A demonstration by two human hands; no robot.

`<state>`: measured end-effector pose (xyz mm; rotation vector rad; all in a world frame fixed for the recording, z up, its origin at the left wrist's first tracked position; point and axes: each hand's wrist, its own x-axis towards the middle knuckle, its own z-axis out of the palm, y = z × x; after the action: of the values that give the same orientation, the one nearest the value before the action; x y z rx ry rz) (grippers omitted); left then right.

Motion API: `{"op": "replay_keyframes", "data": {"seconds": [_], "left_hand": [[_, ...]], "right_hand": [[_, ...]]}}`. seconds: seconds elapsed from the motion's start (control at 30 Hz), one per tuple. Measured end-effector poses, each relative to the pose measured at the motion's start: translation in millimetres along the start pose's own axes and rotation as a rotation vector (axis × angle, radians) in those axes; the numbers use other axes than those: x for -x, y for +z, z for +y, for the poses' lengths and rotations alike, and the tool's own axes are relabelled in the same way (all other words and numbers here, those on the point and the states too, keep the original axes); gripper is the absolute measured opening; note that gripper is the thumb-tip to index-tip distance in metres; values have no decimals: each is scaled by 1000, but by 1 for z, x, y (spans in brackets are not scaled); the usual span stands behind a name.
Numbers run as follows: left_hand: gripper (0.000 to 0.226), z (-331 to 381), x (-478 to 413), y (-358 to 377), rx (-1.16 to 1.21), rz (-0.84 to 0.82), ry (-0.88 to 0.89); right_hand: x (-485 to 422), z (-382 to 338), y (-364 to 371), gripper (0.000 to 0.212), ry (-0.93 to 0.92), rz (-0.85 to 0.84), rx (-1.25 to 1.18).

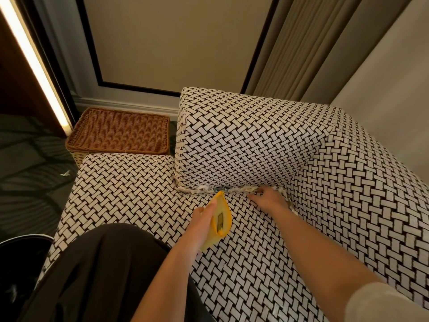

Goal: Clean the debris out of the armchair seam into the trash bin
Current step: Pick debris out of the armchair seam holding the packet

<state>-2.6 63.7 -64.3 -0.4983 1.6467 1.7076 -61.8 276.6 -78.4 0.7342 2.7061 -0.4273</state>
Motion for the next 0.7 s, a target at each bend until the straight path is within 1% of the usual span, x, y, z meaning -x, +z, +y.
{"op": "replay_keyframes", "data": {"seconds": [0.17, 0.23, 0.27, 0.33, 0.47, 0.53, 0.6, 0.7], "left_hand": [[64, 0, 0, 0, -4, 2, 14], [63, 0, -1, 1, -14, -4, 22], [62, -1, -1, 1, -19, -8, 23], [61, -1, 1, 0, -14, -14, 16], [60, 1, -1, -1, 4, -2, 7], [60, 1, -1, 1, 6, 3, 14], [61, 1, -1, 1, 1, 10, 18], [63, 3, -2, 2, 0, 9, -2]], "right_hand": [[-8, -3, -6, 64, -15, -99, 83], [-13, -2, -6, 66, -18, -137, 76], [-15, -1, -6, 64, -23, -133, 66], [-18, 2, -3, 52, -41, -73, 48], [-9, -3, 13, 28, -82, 128, 30], [0, -4, 25, 24, -96, 262, 24], [8, -3, 35, 24, -111, 367, -41], [16, 1, 47, 27, -141, 403, -233]]}}
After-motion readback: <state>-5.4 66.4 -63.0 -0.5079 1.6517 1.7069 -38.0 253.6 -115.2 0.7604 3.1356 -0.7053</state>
